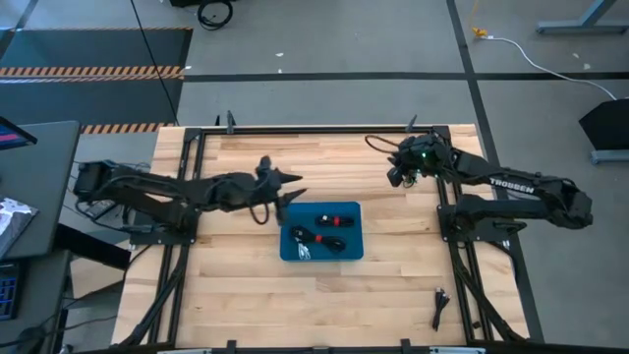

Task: Pick and place USB-C Cables
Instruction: Put the charger cable into the blue bin

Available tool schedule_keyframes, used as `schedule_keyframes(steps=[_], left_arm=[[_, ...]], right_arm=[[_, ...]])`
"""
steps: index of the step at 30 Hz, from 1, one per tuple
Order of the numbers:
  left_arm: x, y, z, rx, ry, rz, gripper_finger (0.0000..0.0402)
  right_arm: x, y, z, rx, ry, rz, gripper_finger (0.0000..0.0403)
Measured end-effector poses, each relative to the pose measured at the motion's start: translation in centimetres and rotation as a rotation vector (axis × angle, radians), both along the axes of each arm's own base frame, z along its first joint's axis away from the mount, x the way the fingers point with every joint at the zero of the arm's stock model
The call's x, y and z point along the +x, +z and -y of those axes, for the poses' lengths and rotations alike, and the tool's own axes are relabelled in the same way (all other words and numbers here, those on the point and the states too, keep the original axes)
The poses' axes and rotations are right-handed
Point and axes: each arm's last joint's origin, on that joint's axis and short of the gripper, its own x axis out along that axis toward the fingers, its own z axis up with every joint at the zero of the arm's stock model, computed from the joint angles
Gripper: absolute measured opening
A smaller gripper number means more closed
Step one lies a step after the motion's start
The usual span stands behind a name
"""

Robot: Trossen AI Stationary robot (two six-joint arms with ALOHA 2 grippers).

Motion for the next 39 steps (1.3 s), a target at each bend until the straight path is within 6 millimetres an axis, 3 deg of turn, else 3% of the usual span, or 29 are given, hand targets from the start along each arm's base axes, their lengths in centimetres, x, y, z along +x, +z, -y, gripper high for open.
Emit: schedule_keyframes(steps=[4,10,17,21,29,39], left_arm=[[-1.6,-0.4,0.0,-0.002,-0.005,0.016,0.0173],[-2.1,-1.6,1.3,0.002,-0.055,-0.022,0.0173],[-2.7,-3.0,3.3,0.008,-0.135,-0.065,0.0173],[-3.2,-4.1,4.3,0.014,-0.179,-0.1,0.0173],[-3.6,-4.7,5.6,0.019,-0.235,-0.131,0.0173],[-3.6,-4.7,5.6,0.047,-0.237,-0.138,0.0173]], right_arm=[[1.1,1.1,1.1,0.054,-0.026,-0.066,0.0097],[3.6,2.1,2.7,0.212,-0.044,-0.295,0.0097],[4.7,0.2,3.7,0.452,-0.133,-0.715,0.0097],[4.8,-1.1,3.8,0.515,-0.141,-0.872,0.0101],[4.9,-1.4,3.9,0.527,-0.078,-0.904,0.0129],[4.8,-1.8,3.8,0.474,0.087,-1.055,0.0153]])
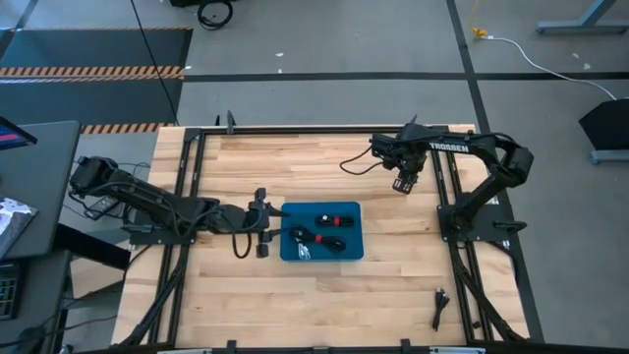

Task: Pick and place USB-C Cables
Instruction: Put the charger cable into the blue bin

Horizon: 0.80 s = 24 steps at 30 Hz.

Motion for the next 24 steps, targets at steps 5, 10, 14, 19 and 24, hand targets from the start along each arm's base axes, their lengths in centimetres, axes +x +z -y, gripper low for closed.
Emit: schedule_keyframes(steps=[5,10,14,19,24], left_arm=[[-0.1,0.0,0.2,-0.026,-0.001,0.003,0.0173],[-0.1,-0.1,0.4,-0.047,-0.002,0.002,0.0173],[-0.2,-0.1,0.6,-0.052,-0.006,0.003,0.0173],[-0.2,0.0,0.7,-0.06,-0.001,0.004,0.0173],[-0.2,-0.1,0.7,-0.061,0.0,0.004,0.0173]], right_arm=[[0.3,-0.9,0.2,0.033,0.046,-0.041,0.0152],[0.7,-2.1,0.4,0.078,0.063,-0.085,0.0152],[1.0,-3.0,0.6,0.098,0.077,-0.116,0.0151],[1.3,-3.8,1.0,0.08,0.107,-0.146,0.0144],[1.5,-3.8,1.0,0.068,0.126,-0.129,0.0097]])
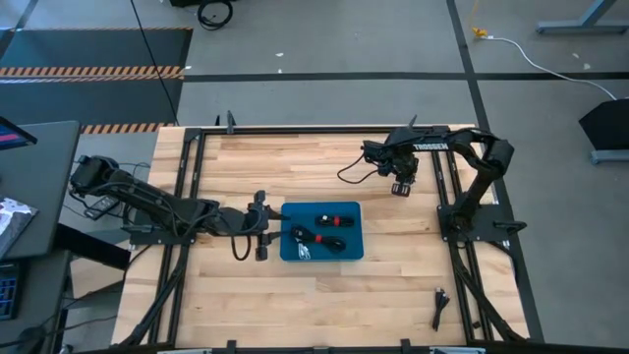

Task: Pick and place USB-C Cables
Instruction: Put the charger cable into the blue bin

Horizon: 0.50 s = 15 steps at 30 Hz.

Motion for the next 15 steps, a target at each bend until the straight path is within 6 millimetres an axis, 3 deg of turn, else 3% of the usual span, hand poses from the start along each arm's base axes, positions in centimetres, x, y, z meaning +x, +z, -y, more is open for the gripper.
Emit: schedule_keyframes(steps=[5,15], left_arm=[[0.0,0.0,0.0,0.001,0.0,-0.002,0.0173],[0.0,0.0,-0.1,0.027,0.016,-0.007,0.0173]], right_arm=[[-0.1,0.0,0.0,0.004,0.0,-0.006,0.0014],[1.0,0.9,-0.9,-0.025,0.029,0.017,0.0005]])
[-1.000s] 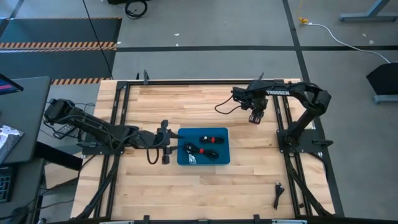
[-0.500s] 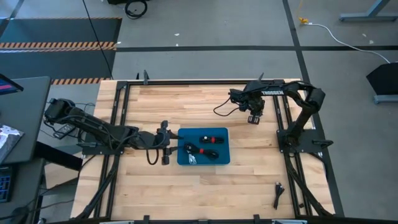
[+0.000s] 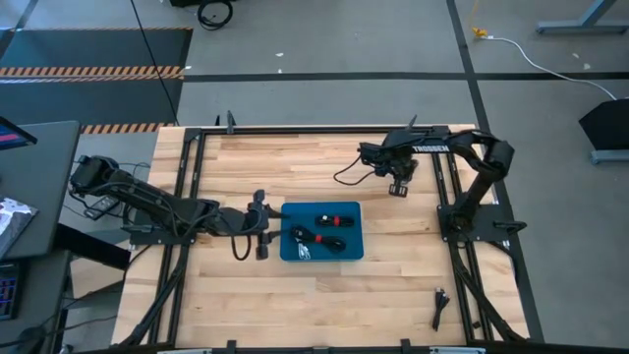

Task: Pick and place USB-C Cables
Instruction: Put the charger cable into the blue bin

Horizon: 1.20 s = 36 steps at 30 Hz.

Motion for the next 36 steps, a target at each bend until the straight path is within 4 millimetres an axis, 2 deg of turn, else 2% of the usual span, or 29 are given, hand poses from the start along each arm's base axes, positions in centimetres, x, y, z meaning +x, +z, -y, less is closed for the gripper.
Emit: schedule_keyframes(steps=[4,9,14,18,22,26,31,36], left_arm=[[0.0,0.0,-0.1,0.015,0.019,0.002,0.0173],[0.0,0.0,-0.1,0.013,0.02,0.002,0.0173],[0.0,0.0,-0.1,0.006,0.023,0.004,0.0173],[0.0,0.0,-0.1,-0.016,0.031,0.002,0.0173],[0.0,-0.1,-0.1,-0.038,0.039,0.004,0.0173],[0.0,-0.1,-0.1,-0.06,0.046,0.007,0.0173],[-0.1,-0.1,0.3,-0.063,0.035,0.003,0.0173],[-0.2,-0.2,0.5,-0.06,0.025,-0.004,0.0173]], right_arm=[[1.9,2.4,-1.1,-0.046,0.048,0.071,0.0003],[5.0,7.3,-3.7,-0.109,0.149,0.261,0.0002],[8.0,11.4,-8.2,-0.06,0.284,0.48,0.0002],[9.4,13.0,-12.3,-0.024,0.417,0.605,0.0002],[9.7,13.3,-15.7,-0.005,0.517,0.655,0.0002],[9.8,13.2,-18.1,0.015,0.584,0.689,0.0002],[9.8,11.6,-19.6,0.05,0.605,0.705,0.0002],[9.8,9.2,-19.9,0.086,0.599,0.714,0.0002]])
